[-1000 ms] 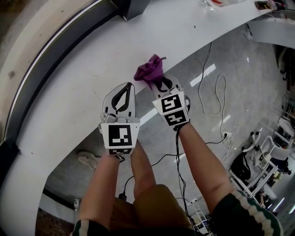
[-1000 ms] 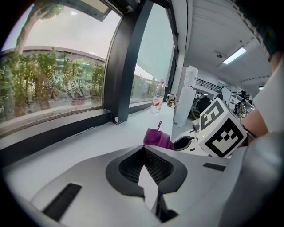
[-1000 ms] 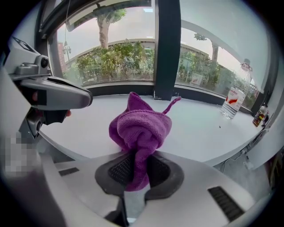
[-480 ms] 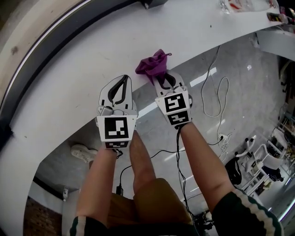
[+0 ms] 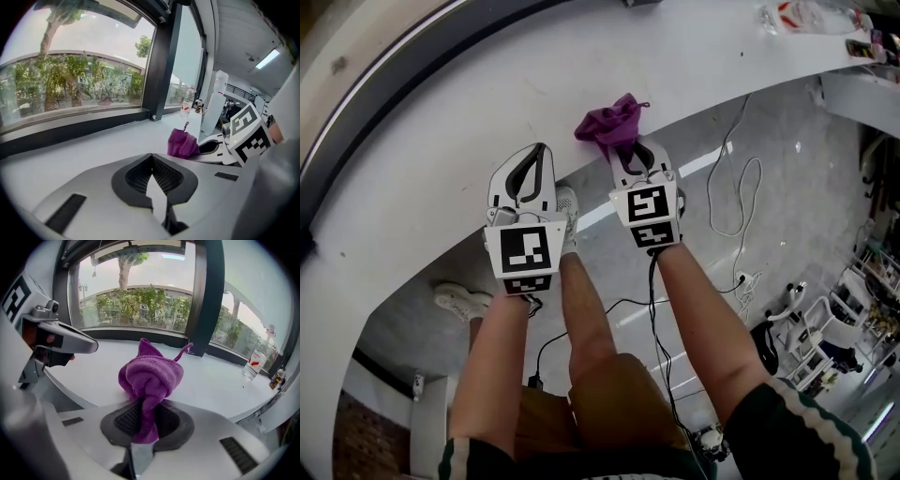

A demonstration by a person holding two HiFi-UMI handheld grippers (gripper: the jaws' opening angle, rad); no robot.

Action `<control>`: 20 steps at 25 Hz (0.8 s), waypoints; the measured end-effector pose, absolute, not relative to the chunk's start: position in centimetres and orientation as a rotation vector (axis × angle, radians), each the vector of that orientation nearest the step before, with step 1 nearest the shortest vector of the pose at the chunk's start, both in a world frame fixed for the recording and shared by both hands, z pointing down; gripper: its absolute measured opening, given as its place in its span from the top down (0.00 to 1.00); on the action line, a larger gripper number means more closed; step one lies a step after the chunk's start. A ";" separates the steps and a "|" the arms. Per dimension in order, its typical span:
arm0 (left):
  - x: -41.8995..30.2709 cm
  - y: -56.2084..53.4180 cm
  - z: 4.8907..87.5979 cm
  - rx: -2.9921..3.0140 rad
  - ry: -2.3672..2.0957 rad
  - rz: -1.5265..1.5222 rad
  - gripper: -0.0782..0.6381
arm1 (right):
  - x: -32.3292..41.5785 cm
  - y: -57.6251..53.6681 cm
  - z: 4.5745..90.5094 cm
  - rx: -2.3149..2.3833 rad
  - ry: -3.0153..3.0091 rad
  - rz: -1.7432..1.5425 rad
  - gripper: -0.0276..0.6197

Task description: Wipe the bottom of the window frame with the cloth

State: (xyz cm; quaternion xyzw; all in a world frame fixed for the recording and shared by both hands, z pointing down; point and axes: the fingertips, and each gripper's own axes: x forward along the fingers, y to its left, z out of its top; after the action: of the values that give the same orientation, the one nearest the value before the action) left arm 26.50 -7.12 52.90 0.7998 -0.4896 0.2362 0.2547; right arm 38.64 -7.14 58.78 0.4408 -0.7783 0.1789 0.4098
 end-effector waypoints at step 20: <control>19.6 -3.3 52.1 2.138 -1.347 0.684 0.88 | 31.6 -2.9 58.7 1.060 -1.979 0.429 0.86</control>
State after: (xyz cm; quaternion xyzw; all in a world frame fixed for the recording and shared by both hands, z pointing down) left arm 19.64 -3.30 52.10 0.7889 -0.4970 0.2524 0.2586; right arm 31.56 -2.95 58.67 0.4220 -0.7878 0.1709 0.4148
